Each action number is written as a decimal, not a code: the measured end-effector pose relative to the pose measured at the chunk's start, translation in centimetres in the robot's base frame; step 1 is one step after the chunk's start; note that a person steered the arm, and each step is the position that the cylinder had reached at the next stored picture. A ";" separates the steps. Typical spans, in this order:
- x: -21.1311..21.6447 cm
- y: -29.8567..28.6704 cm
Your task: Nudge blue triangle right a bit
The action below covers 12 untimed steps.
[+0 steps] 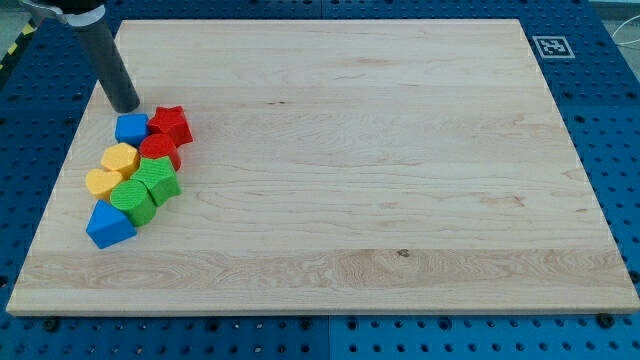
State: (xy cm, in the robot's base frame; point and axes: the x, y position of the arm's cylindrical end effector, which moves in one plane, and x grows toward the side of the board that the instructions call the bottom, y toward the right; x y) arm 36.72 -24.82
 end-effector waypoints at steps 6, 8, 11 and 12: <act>7.4 -2.6; 10.3 -2.6; 16.3 -2.6; 17.6 -2.3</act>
State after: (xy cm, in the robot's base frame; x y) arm 54.27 -27.16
